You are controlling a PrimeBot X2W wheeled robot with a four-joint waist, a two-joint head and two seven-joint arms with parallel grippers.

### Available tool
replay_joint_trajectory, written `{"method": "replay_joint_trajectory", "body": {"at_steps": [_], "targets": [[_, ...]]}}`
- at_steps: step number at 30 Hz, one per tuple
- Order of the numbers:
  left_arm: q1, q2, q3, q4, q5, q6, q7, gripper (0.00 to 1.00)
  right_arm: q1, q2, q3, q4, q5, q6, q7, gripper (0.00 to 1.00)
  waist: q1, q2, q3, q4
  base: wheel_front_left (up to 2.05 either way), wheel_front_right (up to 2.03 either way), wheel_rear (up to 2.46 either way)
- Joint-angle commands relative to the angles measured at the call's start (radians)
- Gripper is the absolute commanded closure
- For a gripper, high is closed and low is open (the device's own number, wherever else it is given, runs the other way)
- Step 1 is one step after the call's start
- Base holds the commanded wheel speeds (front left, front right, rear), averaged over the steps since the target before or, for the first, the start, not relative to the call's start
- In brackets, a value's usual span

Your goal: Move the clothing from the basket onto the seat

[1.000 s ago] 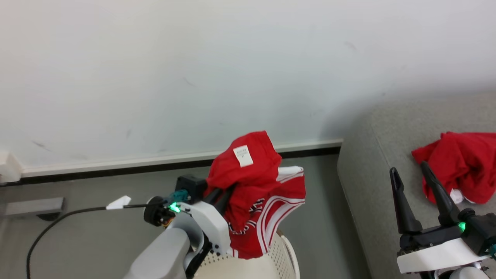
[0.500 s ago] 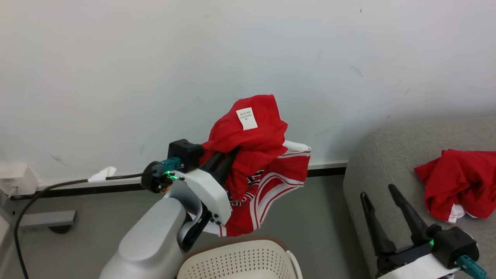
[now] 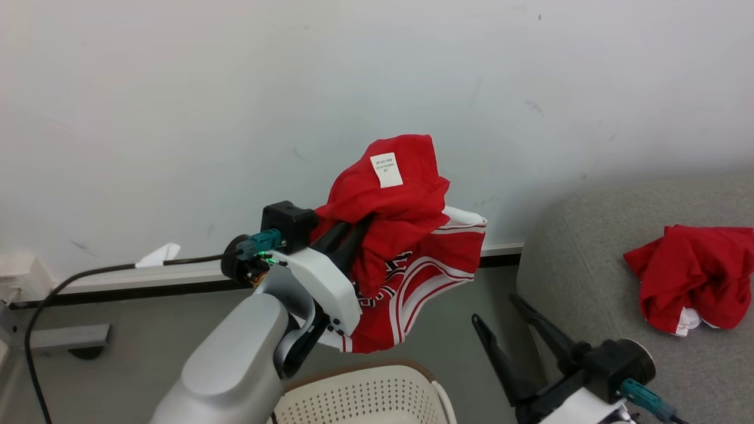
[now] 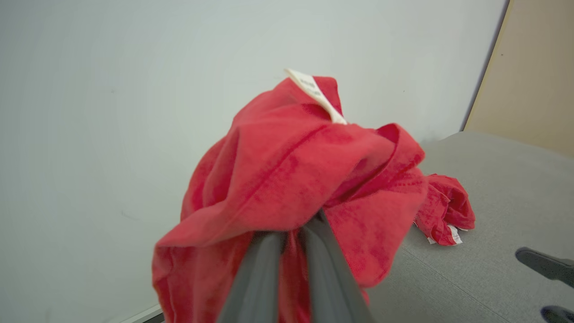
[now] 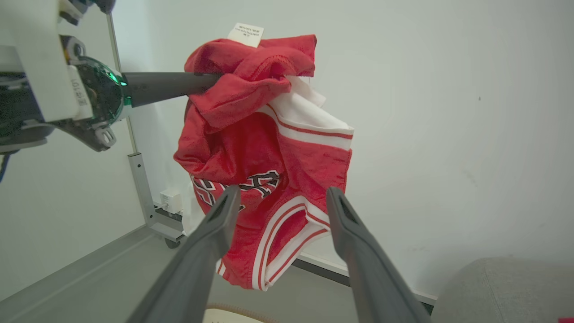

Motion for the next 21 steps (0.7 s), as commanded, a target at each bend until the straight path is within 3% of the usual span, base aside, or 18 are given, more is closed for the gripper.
{"method": "replay_joint_trajectory", "body": {"at_steps": [1,14,21], "targets": [[0.002,0.004,-0.001,-0.009,-0.012,0.003,0.005,1.00,-0.027,0.004,0.017,0.020,0.024,-0.002,0.011,0.00,-0.0001,0.0000,0.001,0.000,0.00,0.00,0.00],[-0.054,-0.024,-0.046,-0.064,-0.023,-0.014,0.076,1.00,-0.359,0.075,0.351,0.350,0.079,-0.002,0.026,0.00,-0.0001,0.0000,0.014,0.044,0.00,0.00,0.00],[-0.078,-0.054,-0.066,-0.073,-0.033,-0.017,0.092,1.00,-0.482,0.126,0.476,0.551,0.108,-0.002,0.004,0.00,-0.0001,0.0000,0.011,0.077,0.00,0.00,0.00]]}}
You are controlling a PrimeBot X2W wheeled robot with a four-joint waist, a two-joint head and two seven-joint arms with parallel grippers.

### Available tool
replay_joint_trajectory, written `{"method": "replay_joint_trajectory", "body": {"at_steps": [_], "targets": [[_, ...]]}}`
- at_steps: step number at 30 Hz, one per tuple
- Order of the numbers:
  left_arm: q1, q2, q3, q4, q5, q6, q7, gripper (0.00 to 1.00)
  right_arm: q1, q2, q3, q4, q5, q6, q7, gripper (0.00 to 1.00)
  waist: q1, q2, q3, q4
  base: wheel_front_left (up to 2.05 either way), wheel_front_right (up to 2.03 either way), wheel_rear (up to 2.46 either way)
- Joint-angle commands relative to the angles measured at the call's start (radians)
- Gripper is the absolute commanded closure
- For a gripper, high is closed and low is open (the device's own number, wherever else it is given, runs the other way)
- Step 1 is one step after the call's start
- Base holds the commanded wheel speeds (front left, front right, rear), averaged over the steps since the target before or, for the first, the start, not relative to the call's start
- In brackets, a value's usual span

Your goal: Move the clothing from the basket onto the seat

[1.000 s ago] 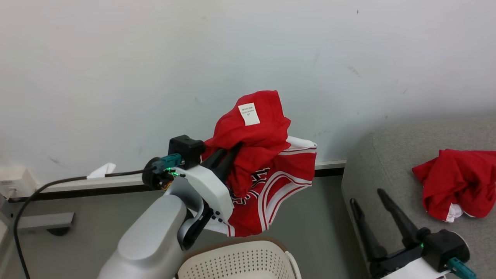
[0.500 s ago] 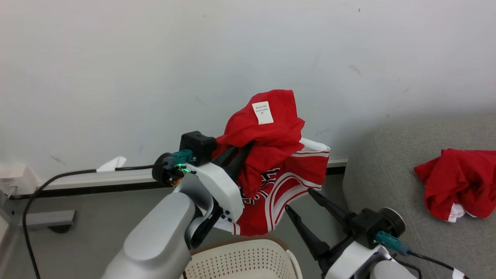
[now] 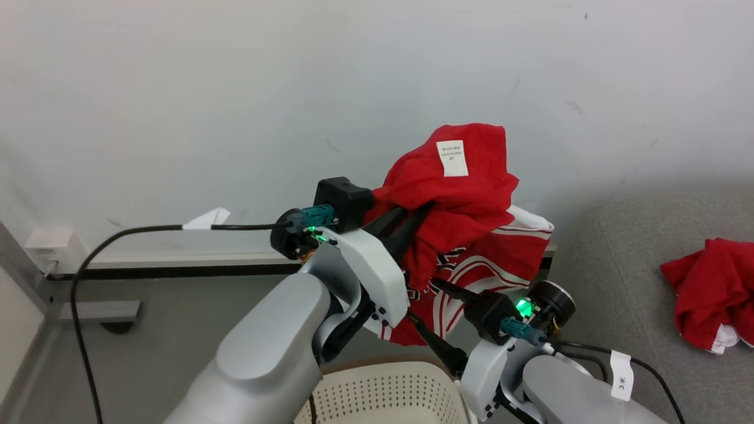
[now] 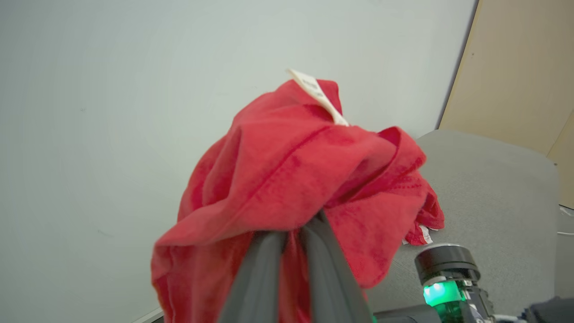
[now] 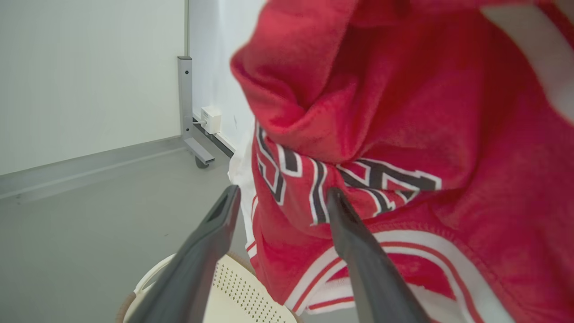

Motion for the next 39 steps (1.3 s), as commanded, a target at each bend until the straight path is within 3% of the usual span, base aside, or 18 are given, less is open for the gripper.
{"method": "replay_joint_trajectory", "body": {"at_steps": [1,7,15,16,17,18,19,29,38,39], "targets": [[-0.009,-0.005,-0.005,-0.006,-0.007,-0.003,0.002,1.00,-0.029,0.010,0.012,0.027,0.014,-0.002,-0.009,0.00,-0.0001,0.0000,-0.003,0.012,0.00,0.00,0.00],[-0.016,-0.022,-0.034,-0.008,-0.017,-0.008,0.014,1.00,-0.071,0.035,0.013,0.128,0.033,-0.002,-0.018,0.00,-0.0001,0.0000,-0.010,0.050,0.00,0.00,0.00],[-0.012,-0.039,-0.073,-0.006,-0.037,-0.014,0.019,1.00,-0.059,0.039,-0.031,0.115,0.020,-0.002,-0.018,0.01,-0.0001,0.0000,-0.013,0.103,0.00,0.00,0.00],[-0.013,-0.040,-0.077,-0.004,-0.039,-0.014,0.020,1.00,-0.058,0.039,-0.032,0.110,0.021,-0.002,-0.018,0.15,-0.0001,0.0000,-0.013,0.108,0.00,0.00,0.00],[-0.013,-0.041,-0.081,-0.003,-0.042,-0.014,0.020,1.00,-0.057,0.039,-0.034,0.105,0.023,-0.002,-0.018,0.43,-0.0001,0.0000,-0.014,0.112,0.00,0.00,0.00],[-0.014,-0.043,-0.083,-0.001,-0.046,-0.013,0.020,1.00,-0.056,0.039,-0.035,0.101,0.025,-0.002,-0.018,0.80,-0.0001,0.0000,-0.014,0.115,0.00,0.00,0.00],[-0.015,-0.044,-0.085,0.001,-0.049,-0.013,0.019,1.00,-0.055,0.039,-0.037,0.095,0.027,-0.002,-0.018,1.00,-0.0001,0.0000,-0.014,0.118,0.00,0.00,0.00],[-0.019,-0.034,-0.068,0.036,-0.063,0.006,-0.001,1.00,-0.040,0.039,-0.043,0.088,0.030,-0.002,-0.018,1.00,-0.0001,0.0000,-0.016,0.108,0.00,0.00,0.00],[0.004,-0.012,-0.055,0.090,-0.073,0.019,-0.026,1.00,0.027,0.017,-0.183,-0.021,-0.034,-0.002,-0.019,1.00,-0.0001,0.0000,-0.005,0.070,0.00,0.00,0.00],[0.005,-0.010,-0.055,0.093,-0.073,0.019,-0.030,0.92,0.037,0.012,-0.204,-0.035,-0.046,-0.002,-0.019,1.00,-0.0001,0.0000,-0.004,0.065,0.00,0.00,0.00]]}}
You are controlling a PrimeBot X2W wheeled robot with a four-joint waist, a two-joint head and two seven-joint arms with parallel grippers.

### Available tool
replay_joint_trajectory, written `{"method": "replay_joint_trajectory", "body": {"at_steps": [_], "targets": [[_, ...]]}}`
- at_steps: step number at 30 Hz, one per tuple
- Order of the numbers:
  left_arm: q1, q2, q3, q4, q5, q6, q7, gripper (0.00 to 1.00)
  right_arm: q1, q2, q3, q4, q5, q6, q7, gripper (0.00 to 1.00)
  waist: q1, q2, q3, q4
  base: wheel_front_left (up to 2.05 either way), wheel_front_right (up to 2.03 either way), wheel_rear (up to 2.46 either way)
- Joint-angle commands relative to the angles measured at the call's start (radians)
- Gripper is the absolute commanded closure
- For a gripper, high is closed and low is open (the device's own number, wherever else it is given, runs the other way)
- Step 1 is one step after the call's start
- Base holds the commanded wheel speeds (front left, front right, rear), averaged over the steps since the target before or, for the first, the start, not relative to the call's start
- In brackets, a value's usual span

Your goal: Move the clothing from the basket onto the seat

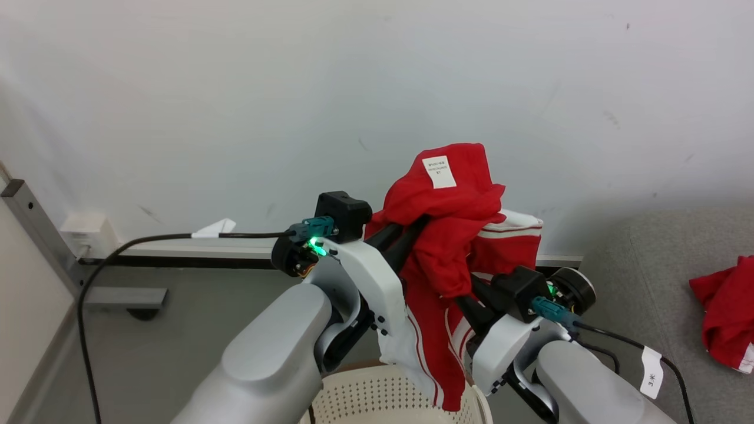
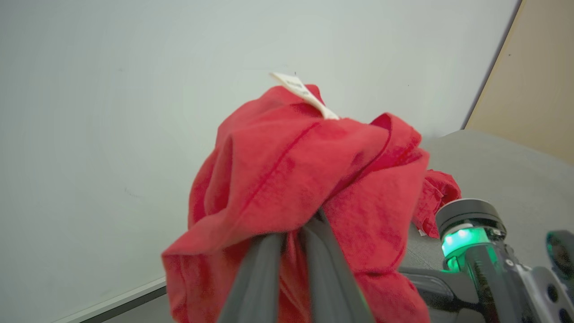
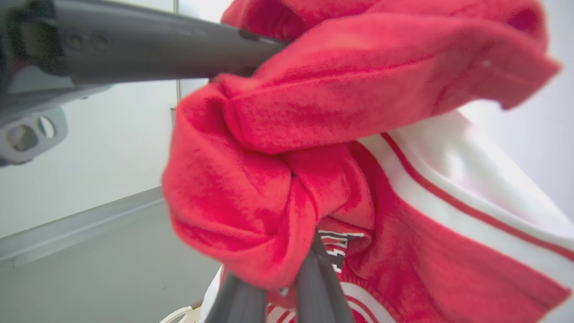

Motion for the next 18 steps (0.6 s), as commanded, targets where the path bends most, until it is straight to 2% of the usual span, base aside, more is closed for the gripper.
{"method": "replay_joint_trajectory", "body": {"at_steps": [1,2,3,4,5,18], "targets": [[0.012,0.007,0.002,0.006,-0.004,0.005,-0.012,0.65,0.026,-0.016,-0.036,-0.028,-0.022,-0.002,-0.003,1.00,0.0000,0.0000,0.004,-0.011,0.00,0.00,0.00],[0.014,0.009,0.003,0.007,-0.003,0.008,-0.014,0.38,0.036,-0.021,-0.058,-0.045,-0.034,-0.002,-0.003,1.00,0.0000,0.0000,0.006,-0.016,0.00,0.00,0.00],[0.018,0.011,0.002,0.006,-0.002,0.008,-0.019,0.06,0.046,-0.027,-0.083,-0.065,-0.045,-0.002,-0.003,1.00,0.0000,0.0000,0.008,-0.021,0.00,0.00,0.00],[0.019,0.016,-0.005,0.004,0.009,0.009,-0.023,0.00,0.057,-0.032,-0.106,-0.082,-0.052,-0.002,-0.003,1.00,0.0000,0.0000,0.010,-0.026,0.00,0.00,0.00],[0.019,0.016,-0.005,0.004,0.009,0.009,-0.023,0.00,0.057,-0.032,-0.106,-0.082,-0.052,-0.002,-0.003,1.00,0.0000,0.0000,0.010,-0.026,0.00,0.00,0.00],[0.098,0.061,-0.055,-0.083,0.058,0.026,-0.089,0.00,0.160,-0.122,-0.395,-0.246,-0.175,-0.002,-0.003,1.00,0.0000,0.0000,0.038,-0.137,0.00,0.00,0.00]]}}
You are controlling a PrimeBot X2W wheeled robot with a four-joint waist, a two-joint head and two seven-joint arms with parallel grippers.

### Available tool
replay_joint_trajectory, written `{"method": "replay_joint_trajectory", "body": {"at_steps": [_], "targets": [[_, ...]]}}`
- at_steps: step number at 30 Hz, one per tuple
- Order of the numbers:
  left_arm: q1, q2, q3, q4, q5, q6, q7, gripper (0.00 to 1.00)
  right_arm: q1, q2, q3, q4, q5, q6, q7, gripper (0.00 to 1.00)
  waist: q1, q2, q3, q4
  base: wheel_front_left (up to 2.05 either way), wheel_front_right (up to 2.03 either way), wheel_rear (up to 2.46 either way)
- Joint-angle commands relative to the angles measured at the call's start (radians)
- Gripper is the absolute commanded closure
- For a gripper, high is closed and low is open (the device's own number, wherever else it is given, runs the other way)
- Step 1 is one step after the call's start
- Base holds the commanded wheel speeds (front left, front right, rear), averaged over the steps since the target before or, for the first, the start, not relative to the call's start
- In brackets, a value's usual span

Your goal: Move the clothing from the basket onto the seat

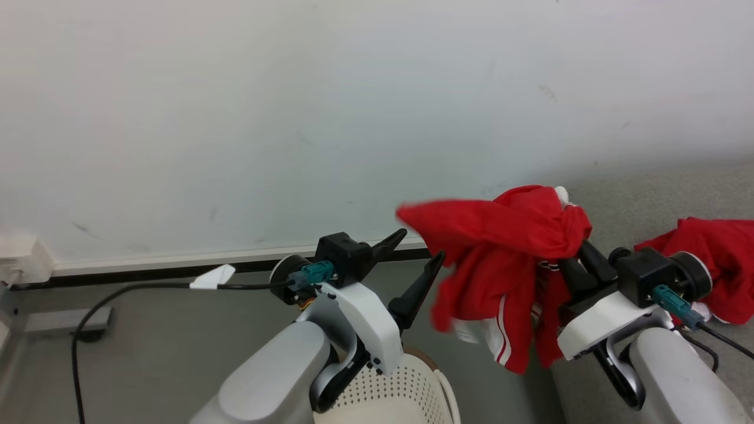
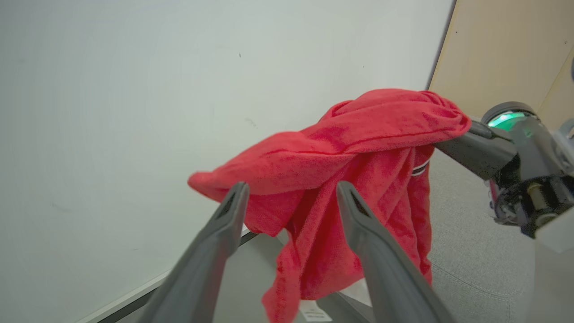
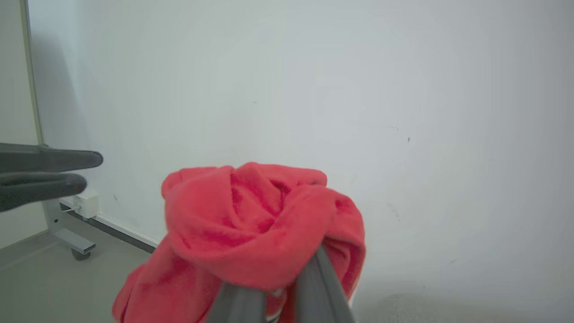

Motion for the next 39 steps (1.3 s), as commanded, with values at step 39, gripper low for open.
{"method": "replay_joint_trajectory", "body": {"at_steps": [39], "targets": [[0.016,0.085,-0.051,-0.082,0.065,0.018,-0.074,0.00,0.162,-0.069,-0.345,-0.371,-0.001,-0.002,-0.003,1.00,0.0000,0.0000,0.194,-0.397,0.00,0.00,0.00]]}}
